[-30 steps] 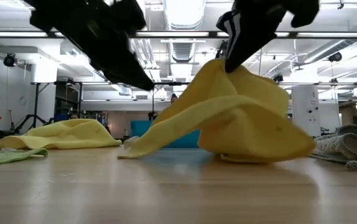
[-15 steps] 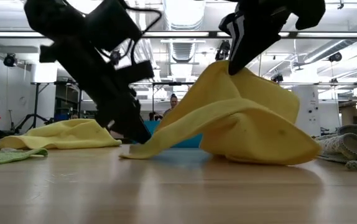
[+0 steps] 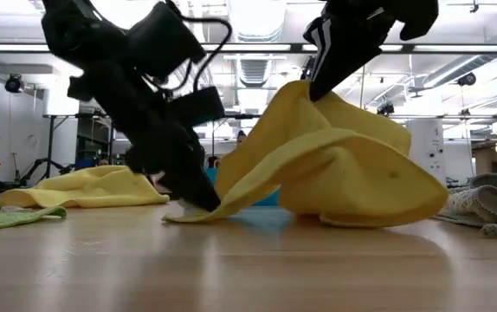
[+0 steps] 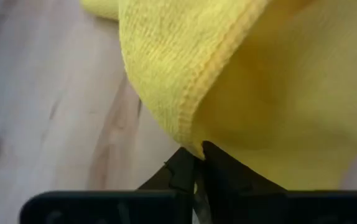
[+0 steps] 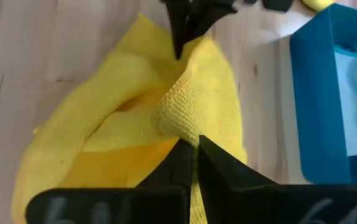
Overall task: Fold microfiber towels
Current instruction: Fold the right yellow microfiber cloth
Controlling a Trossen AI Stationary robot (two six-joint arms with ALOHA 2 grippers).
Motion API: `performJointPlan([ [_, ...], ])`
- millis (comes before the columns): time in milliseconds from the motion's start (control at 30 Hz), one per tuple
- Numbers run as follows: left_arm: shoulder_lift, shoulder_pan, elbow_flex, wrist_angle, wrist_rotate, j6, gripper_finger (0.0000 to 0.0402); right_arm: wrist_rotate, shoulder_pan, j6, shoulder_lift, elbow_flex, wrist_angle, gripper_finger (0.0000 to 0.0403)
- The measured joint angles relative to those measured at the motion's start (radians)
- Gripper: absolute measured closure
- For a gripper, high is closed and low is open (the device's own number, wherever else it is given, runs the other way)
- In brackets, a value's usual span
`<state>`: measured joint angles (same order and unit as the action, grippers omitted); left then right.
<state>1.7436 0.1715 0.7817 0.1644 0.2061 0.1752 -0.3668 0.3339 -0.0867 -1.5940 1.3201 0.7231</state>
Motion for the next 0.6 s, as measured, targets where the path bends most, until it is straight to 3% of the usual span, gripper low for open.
performJointPlan([
  [133, -0.122, 0.019, 0.002, -0.094, -0.056, -0.027, 0.0400, 0.031, 0.002, -0.048, 0.000, -0.001, -0.001, 0.0394],
  [267, -0.273, 0.071, 0.002, -0.167, -0.282, -0.075, 0.0401, 0.312, -0.002, -0.081, 0.000, -0.006, -0.034, 0.0394],
  [367, -0.349, 0.122, 0.002, -0.191, -0.332, -0.065, 0.0401, 0.453, -0.001, -0.078, 0.000, -0.022, -0.156, 0.0392],
  [467, -0.391, 0.169, 0.001, -0.214, -0.352, -0.048, 0.0401, 0.442, -0.010, -0.074, 0.000, -0.025, -0.189, 0.0375],
  [600, -0.397, 0.215, 0.001, -0.213, -0.363, 0.042, 0.0401, 0.297, -0.048, -0.070, 0.000, -0.028, -0.172, 0.0333],
])
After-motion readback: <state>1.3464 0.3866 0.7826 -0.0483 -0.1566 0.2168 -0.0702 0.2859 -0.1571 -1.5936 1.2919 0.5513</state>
